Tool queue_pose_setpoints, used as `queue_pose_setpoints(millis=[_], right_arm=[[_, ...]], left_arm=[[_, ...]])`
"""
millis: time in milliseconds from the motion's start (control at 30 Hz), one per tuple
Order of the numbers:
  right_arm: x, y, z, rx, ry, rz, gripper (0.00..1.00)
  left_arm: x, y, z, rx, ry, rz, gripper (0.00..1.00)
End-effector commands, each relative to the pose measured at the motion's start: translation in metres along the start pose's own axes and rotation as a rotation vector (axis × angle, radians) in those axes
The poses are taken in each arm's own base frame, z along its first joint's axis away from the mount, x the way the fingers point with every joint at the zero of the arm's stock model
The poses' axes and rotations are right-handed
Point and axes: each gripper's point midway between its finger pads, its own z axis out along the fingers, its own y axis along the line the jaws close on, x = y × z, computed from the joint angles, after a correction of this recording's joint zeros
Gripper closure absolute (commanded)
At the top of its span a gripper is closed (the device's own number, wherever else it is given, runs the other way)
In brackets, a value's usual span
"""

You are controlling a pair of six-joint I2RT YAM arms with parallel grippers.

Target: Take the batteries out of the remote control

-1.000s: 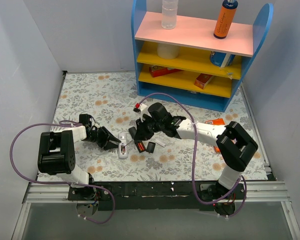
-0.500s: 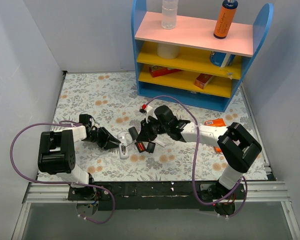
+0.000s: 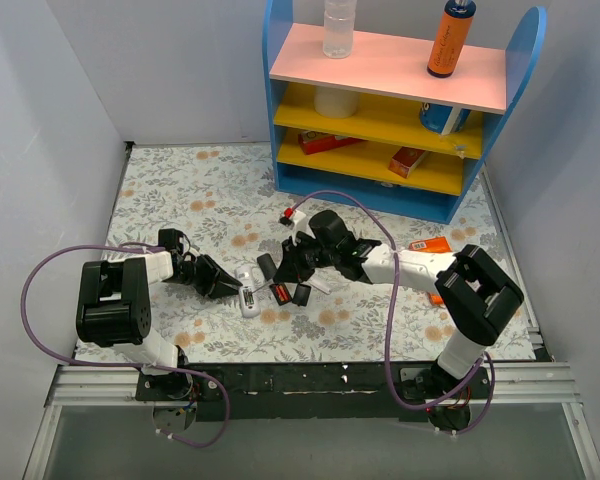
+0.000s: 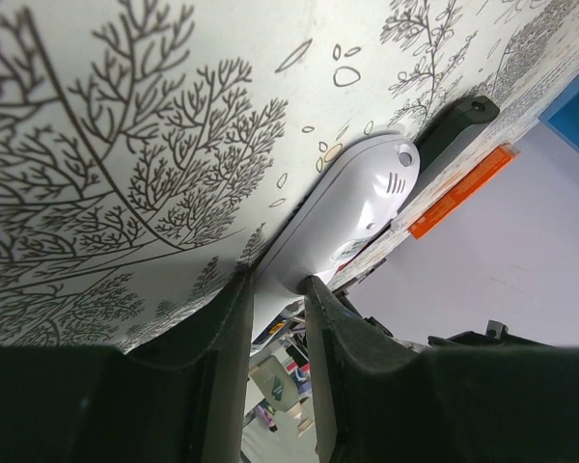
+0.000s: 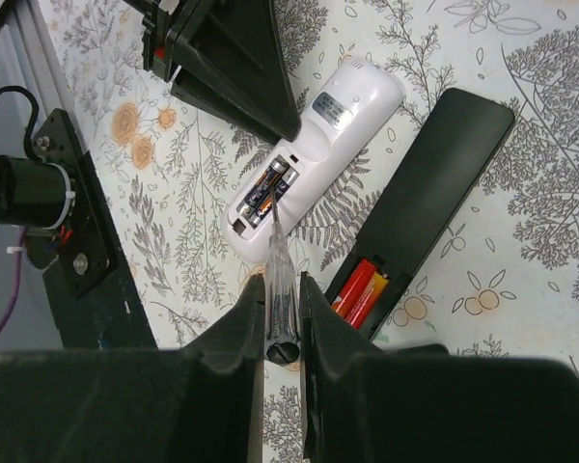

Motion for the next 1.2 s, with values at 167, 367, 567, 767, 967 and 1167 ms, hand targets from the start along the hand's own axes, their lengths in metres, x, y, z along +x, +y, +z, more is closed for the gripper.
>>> queue_pose_setpoints(millis=[167,367,567,767,967,1167], right_arm=[[-0.021,0.009,0.010,0.174,0.034,-0.172,0.99],[-0.013,0.014,0.024,0.229,0.113,-0.252,0.99],[-0.007,0.016,0.023,0.186,0.090,-0.211,0.99],[-0.008,0.021,0.008,0.034,0.000,-0.114,0.99],[-0.005,0.030,0.002,-0.101,-0.018,-0.067,0.99],[-0.007,0.035,0.000,-0.145,-0.041,-0.064,0.99]], left_arm=[[0.002,0.018,0.011,-0.055,-0.004,-0.006,0.75],[0.002,0.019,0.011,-0.056,-0.001,-0.005,0.75],[0.003,0.020,0.012,-0.060,0.005,-0.009,0.75],[0.002,0.021,0.012,-0.063,0.000,-0.008,0.75],[0.001,0.022,0.014,-0.071,0.003,-0.012,0.73],[0.001,0.024,0.014,-0.079,0.000,-0.016,0.73]])
